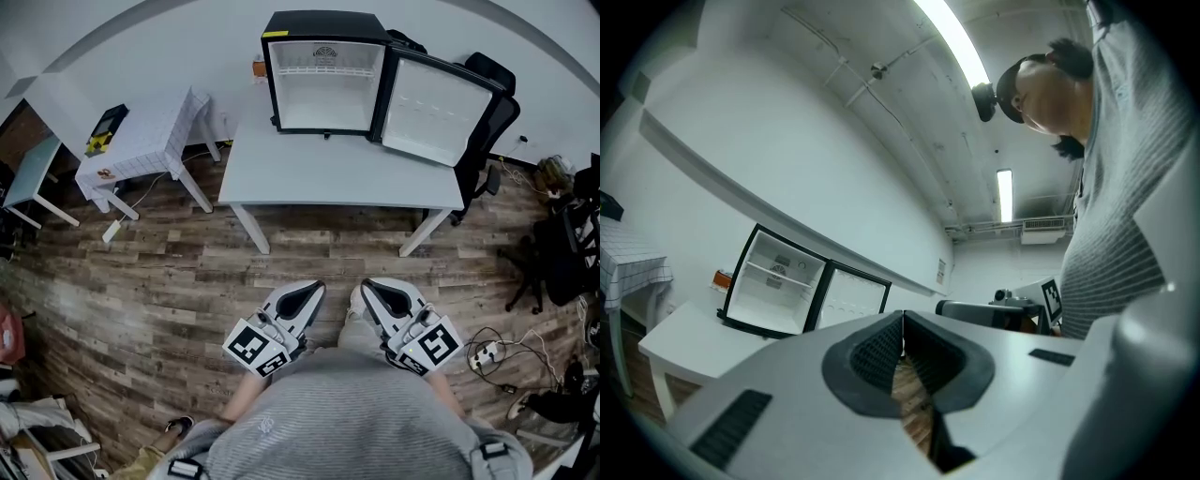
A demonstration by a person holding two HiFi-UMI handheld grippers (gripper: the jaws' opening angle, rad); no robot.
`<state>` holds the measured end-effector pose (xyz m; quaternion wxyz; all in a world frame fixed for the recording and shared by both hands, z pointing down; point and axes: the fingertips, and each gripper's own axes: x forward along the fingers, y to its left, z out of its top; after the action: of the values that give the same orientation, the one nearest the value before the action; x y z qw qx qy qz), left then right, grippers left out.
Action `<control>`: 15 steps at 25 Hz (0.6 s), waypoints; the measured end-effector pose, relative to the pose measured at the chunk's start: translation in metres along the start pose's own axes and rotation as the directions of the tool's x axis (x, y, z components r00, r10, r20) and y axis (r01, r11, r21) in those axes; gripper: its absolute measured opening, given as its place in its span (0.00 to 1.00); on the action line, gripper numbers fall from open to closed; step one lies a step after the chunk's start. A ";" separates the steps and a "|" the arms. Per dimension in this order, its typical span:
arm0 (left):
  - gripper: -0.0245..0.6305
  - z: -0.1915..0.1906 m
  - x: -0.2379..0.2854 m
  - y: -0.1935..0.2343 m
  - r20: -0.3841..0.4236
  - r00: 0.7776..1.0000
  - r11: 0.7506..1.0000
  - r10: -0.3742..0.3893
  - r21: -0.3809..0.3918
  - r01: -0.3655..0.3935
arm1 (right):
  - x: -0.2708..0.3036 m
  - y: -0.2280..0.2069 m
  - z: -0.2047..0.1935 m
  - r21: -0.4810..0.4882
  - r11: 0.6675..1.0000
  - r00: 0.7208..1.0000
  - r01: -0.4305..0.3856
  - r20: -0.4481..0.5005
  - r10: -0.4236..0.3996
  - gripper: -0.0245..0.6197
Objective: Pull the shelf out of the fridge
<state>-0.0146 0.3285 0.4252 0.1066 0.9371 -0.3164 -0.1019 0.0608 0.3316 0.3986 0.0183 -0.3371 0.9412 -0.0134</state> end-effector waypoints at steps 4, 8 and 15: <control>0.06 -0.001 0.012 0.012 -0.001 1.000 1.000 0.012 0.004 -0.012 | 0.005 -0.019 -0.005 0.005 1.000 1.000 0.010 -0.003 -0.010 0.06; 0.06 0.004 0.028 0.033 -0.001 1.000 1.000 0.029 0.010 -0.029 | 0.022 -0.047 -0.004 0.006 1.000 1.000 0.010 0.002 -0.010 0.06; 0.06 0.013 0.061 0.087 -0.006 0.998 0.997 0.064 0.030 -0.064 | 0.071 -0.101 0.005 -0.032 0.999 1.000 -0.014 0.025 0.015 0.06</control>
<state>-0.0198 0.2215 0.4278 0.0970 0.9283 -0.3475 -0.0905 0.0701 0.2087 0.3956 0.0250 -0.3307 0.9434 0.0059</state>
